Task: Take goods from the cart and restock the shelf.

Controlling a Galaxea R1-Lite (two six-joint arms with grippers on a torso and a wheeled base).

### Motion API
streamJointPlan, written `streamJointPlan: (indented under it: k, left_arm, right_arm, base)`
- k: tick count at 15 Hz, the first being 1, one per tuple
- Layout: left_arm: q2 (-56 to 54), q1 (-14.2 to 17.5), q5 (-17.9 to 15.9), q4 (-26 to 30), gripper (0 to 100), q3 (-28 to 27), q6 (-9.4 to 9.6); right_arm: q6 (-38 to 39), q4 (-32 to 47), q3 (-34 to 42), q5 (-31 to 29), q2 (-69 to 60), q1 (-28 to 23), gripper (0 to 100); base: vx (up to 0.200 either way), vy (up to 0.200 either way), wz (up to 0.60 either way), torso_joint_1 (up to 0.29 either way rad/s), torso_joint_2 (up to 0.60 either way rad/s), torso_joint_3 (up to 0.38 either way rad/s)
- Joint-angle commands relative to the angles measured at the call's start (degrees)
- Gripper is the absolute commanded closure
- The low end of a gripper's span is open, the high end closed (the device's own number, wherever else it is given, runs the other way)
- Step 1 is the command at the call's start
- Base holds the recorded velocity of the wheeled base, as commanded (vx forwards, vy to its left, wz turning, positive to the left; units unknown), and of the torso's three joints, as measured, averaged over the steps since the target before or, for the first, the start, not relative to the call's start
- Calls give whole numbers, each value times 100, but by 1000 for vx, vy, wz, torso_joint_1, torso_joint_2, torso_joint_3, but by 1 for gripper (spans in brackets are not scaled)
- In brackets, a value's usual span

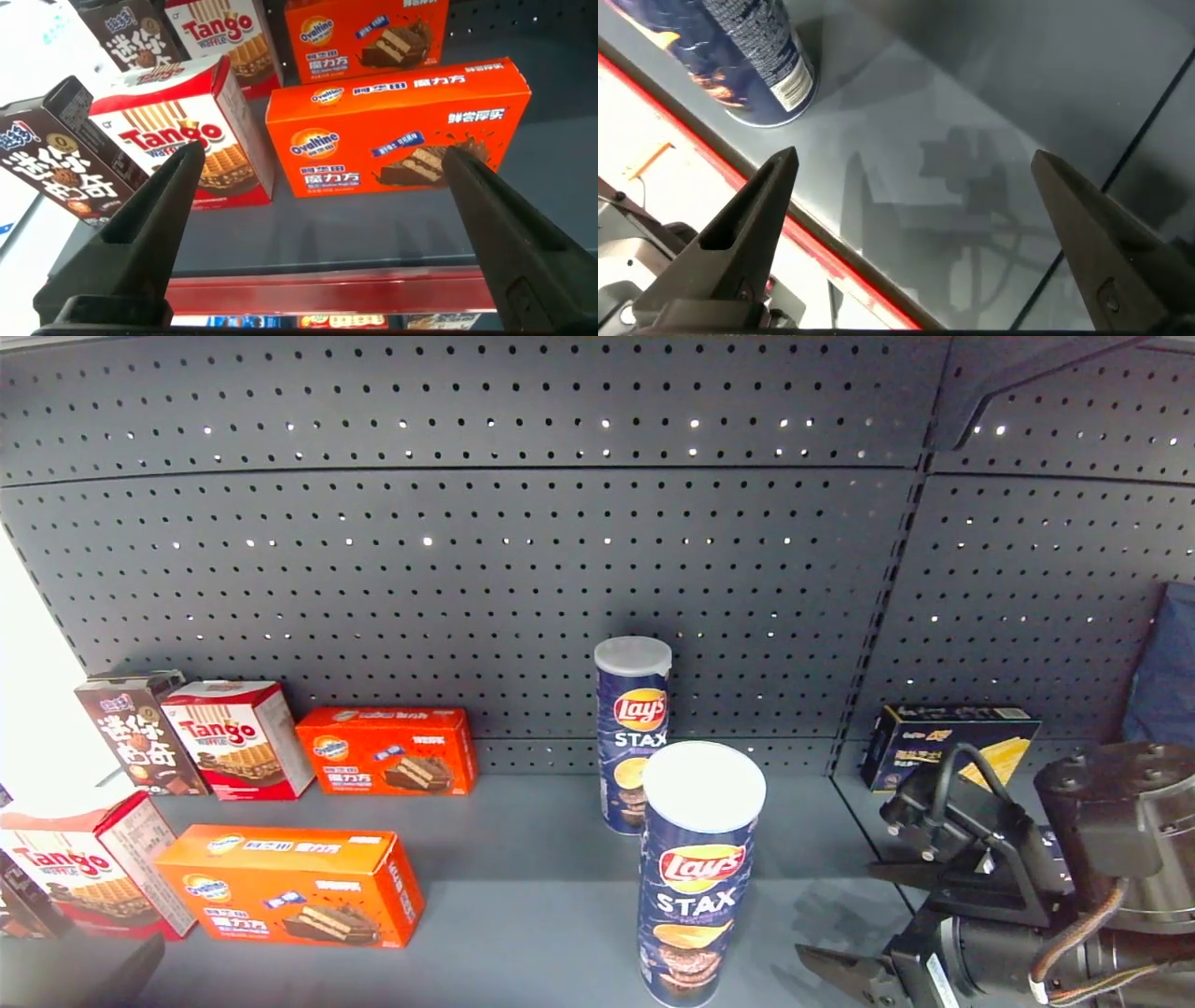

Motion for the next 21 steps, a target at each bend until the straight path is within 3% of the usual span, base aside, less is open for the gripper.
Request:
streamJointPlan:
  k: [1, 4, 21]
  left_arm:
    - [23, 7, -2, 6, 0, -11, 0]
    - [14, 7, 7, 6, 0, -2, -9]
    - [-3, 7, 7, 6, 0, 68, -27]
  right_arm:
    - [-2, -26, -27, -17, 124, 33, 0]
    - [-11, -342, -71, -158, 326, 68, 0]
    - [60, -351, -642, -316, 1064, 604, 0]
  base:
    - [0, 0, 0, 0, 0, 0]
    - [0, 0, 0, 0, 0, 0]
    - [0, 0, 0, 0, 0, 0]
